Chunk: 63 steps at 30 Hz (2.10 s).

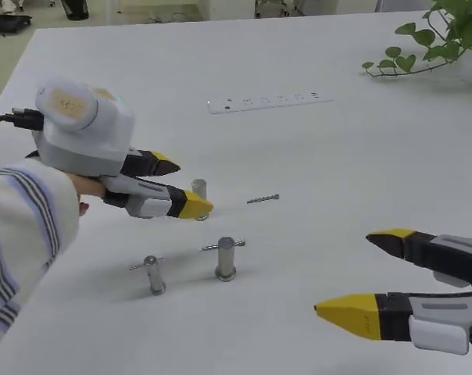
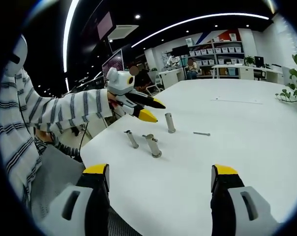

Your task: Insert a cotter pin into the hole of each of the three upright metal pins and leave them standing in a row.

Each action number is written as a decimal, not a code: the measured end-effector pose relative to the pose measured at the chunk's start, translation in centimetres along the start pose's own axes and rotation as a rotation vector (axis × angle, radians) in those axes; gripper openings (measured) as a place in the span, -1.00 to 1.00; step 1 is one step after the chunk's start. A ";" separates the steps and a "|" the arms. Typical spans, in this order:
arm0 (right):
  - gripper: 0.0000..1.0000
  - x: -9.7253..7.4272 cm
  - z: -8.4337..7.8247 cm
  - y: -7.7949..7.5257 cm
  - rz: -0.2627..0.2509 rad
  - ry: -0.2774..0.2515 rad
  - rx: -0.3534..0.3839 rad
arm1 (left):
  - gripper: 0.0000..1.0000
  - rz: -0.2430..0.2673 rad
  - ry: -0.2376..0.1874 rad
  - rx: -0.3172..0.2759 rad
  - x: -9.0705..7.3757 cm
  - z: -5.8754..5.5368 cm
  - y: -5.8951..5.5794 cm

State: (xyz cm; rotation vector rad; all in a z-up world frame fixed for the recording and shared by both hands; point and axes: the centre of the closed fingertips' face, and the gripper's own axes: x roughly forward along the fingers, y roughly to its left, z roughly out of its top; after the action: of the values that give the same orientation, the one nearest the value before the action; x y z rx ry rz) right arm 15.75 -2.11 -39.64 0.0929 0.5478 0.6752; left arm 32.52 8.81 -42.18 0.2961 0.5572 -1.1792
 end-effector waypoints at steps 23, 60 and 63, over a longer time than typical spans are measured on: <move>0.60 -0.7 -1.1 -1.7 -0.028 -0.013 0.055 | -0.68 0.010 0.069 0.035 4.0 -2.0 0.8; 0.70 -1.3 0.9 -0.5 -0.031 -0.085 0.060 | -0.80 0.118 -0.018 0.000 -5.8 3.5 1.8; 0.80 -1.5 1.4 -0.5 -0.037 -0.110 0.065 | -0.80 0.101 -0.029 0.028 -6.5 3.7 0.1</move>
State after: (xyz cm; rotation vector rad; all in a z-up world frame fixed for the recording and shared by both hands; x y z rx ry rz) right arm 15.78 -3.31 -37.89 0.1794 0.4642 0.6128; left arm 31.81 12.16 -35.49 0.3266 0.4955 -1.0928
